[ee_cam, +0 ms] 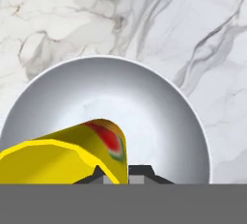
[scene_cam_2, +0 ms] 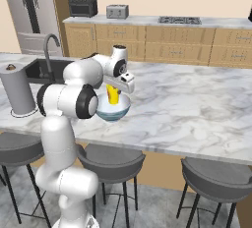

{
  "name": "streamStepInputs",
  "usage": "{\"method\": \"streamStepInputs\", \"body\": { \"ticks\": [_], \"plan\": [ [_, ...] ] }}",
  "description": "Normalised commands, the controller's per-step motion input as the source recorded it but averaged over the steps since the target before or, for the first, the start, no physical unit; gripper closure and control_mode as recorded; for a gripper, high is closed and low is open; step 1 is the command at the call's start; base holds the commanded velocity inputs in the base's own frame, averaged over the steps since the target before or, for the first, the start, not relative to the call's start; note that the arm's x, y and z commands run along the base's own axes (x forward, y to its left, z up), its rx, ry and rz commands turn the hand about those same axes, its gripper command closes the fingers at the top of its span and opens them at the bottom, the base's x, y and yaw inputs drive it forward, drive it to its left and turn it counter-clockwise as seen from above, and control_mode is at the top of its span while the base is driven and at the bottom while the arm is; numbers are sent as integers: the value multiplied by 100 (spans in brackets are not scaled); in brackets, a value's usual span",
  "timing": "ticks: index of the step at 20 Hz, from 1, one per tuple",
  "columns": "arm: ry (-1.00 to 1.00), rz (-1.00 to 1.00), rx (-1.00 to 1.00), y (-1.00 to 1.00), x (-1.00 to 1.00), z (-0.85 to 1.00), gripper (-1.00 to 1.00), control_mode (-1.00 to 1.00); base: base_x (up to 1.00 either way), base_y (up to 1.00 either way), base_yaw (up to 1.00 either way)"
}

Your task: Place the cup inside the bowl on the dining table and move the bowl to any counter.

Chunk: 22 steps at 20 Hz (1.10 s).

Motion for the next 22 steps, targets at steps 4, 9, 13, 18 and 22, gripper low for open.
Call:
{"method": "streamStepInputs", "body": {
  "ticks": [4, 9, 13, 18, 22],
  "plan": [
    [2, 3, 0, 0, 0, -3, 100, -100, 0, 0, 0],
    [0, 4, 0, 0, 0, -22, 100, -100, 0, 0, 0],
    [0, 5, 0, 0, 0, -26, 100, -100, 0, 0, 0],
    [0, 5, 0, 10, 0, -18, 100, -100, 0, 0, 0],
    [0, 4, 0, 17, 0, -7, 100, -100, 0, 0, 0]
  ]
}}
